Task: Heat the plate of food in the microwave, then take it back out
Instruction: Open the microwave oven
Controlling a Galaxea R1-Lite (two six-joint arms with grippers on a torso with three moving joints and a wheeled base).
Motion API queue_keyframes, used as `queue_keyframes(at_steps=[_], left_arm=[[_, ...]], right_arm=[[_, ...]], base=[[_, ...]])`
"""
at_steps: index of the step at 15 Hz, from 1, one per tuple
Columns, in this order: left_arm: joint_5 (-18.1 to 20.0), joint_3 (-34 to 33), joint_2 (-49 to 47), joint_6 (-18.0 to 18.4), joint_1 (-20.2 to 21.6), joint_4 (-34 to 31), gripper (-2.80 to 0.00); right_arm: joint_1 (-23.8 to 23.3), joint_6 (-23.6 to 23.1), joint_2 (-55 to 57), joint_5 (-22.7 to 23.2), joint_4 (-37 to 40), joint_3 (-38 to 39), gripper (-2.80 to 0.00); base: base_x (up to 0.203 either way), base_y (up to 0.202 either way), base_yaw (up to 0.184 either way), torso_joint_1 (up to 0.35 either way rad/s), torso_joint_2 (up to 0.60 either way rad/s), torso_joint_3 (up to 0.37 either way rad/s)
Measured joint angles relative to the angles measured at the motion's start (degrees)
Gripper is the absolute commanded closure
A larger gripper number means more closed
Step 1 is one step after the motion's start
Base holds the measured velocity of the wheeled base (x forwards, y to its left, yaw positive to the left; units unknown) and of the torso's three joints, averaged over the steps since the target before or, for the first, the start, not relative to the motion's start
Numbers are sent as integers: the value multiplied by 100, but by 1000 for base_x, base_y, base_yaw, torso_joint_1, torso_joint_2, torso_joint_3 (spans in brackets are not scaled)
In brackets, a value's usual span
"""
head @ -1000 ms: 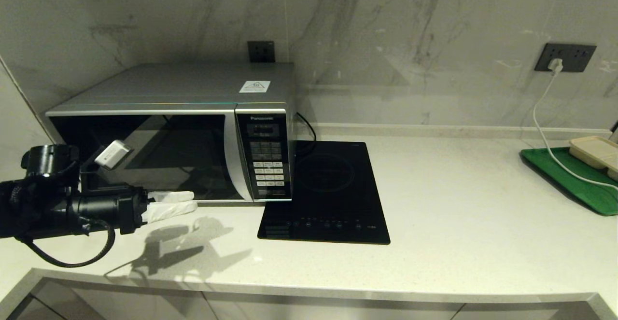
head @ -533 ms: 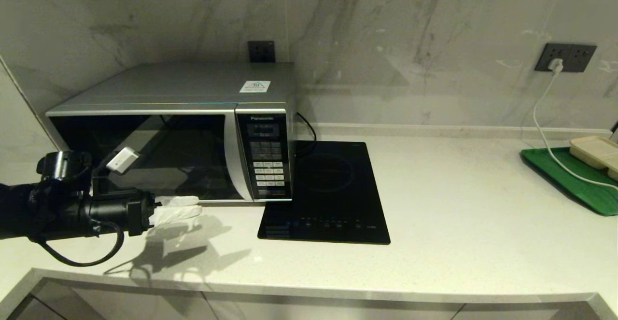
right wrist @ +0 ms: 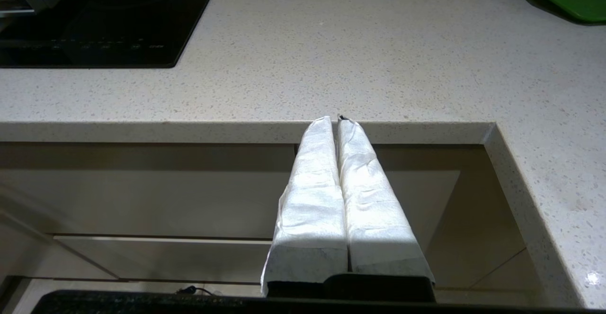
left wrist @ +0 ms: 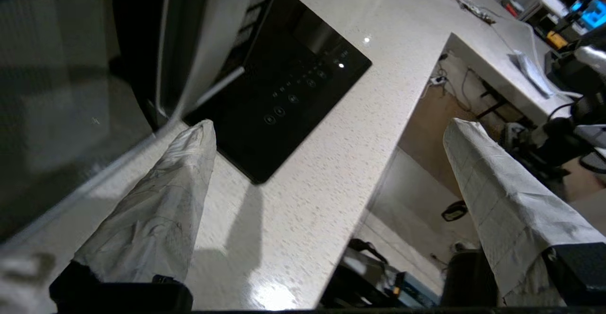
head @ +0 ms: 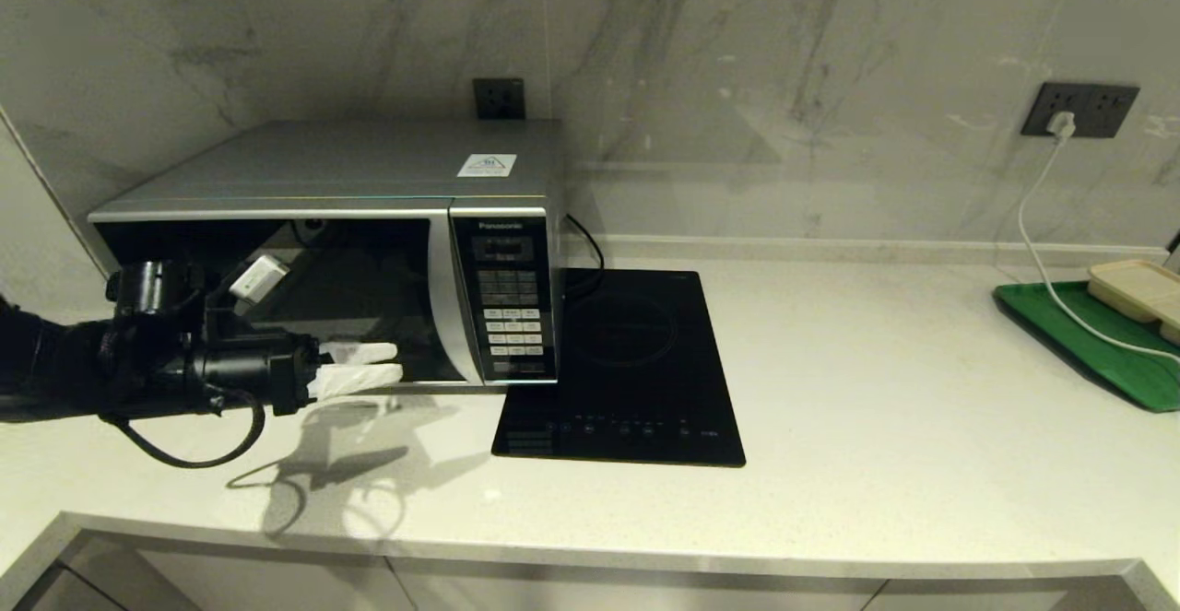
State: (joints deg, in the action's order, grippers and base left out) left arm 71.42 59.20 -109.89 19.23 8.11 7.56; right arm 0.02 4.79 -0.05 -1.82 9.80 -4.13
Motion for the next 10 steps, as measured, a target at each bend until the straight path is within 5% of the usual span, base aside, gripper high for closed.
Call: queue_keyframes(at_steps=[10], left_arm=[[-338,711,-659,254,-590,418,-280]], right_arm=[[-2,2,0,-2,3,1,0]], base=[[0,0,0,0,0,0]])
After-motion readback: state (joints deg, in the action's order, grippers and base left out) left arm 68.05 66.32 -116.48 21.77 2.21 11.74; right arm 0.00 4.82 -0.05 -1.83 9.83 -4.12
